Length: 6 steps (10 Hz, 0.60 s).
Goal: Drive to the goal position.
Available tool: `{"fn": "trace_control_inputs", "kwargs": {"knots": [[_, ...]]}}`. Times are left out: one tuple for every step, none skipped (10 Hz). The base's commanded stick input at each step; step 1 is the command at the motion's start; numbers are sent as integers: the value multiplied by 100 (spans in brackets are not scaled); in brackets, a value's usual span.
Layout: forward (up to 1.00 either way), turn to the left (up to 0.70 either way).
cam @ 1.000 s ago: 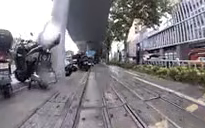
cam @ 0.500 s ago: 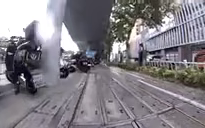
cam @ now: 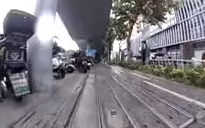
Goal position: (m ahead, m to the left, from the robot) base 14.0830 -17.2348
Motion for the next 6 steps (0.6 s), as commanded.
{"fn": "trace_control_inputs", "kwargs": {"knots": [[70,0],[70,0],[70,-6],[70,-13],[70,-13],[70,0]]}}
